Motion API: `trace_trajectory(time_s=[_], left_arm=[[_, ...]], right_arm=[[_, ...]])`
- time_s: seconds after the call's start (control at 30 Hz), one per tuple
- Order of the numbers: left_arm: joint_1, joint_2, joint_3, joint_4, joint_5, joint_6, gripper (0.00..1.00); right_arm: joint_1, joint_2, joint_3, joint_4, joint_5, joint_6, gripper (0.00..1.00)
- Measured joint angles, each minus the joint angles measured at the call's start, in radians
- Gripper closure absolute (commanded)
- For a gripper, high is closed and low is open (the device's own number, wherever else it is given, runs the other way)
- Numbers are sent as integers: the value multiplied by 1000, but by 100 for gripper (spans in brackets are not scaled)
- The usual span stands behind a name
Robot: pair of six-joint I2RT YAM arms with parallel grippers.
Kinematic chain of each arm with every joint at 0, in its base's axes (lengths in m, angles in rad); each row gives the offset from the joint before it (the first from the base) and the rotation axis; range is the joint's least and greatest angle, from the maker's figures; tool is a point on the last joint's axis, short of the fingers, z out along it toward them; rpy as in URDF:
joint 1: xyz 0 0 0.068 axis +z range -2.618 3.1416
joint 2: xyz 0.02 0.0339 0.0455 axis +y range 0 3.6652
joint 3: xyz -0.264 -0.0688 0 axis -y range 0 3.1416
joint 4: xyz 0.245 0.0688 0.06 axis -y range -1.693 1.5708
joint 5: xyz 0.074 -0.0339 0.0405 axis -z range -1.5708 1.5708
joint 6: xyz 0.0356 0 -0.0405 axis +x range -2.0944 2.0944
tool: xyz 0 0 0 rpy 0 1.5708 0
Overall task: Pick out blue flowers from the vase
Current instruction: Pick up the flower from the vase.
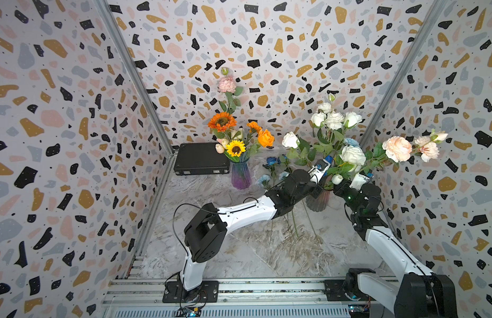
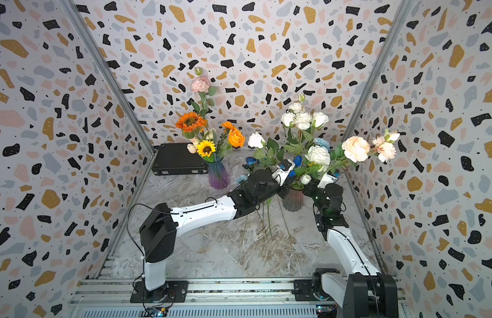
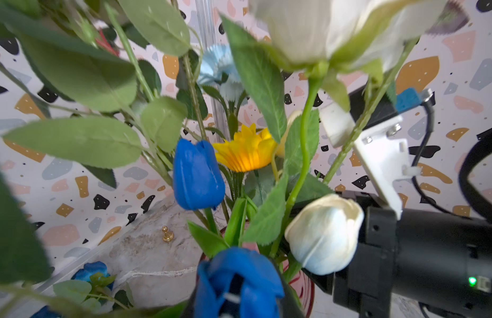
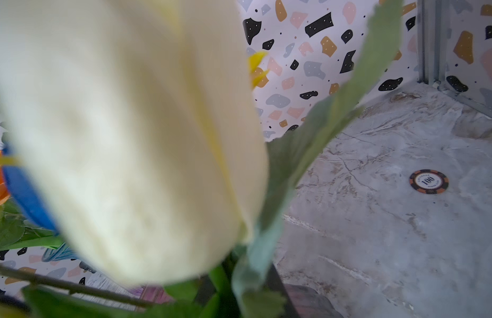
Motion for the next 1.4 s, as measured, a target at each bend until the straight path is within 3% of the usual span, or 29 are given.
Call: trace_trajectory(time_s=[0.5,0.83,1.07,1.27,1.4], left_arm=[[0,-214,90,-130,16,117,72],[0,-616,-48,-220,53,119,72],[0,-824,-54,-386,51,87,73],[13,-851,-67,-561,6,23,75],[91,-798,-67,-686,43,-48,75]], right_arm=[[0,0,0,1,3,-8,78],[0,-2,0,-3,11,-24,78],[0,-20,0,-32,19,-42,78],[0,-21,0,-33,17,-48,78],[0,-21,0,-34,16,-52,78]])
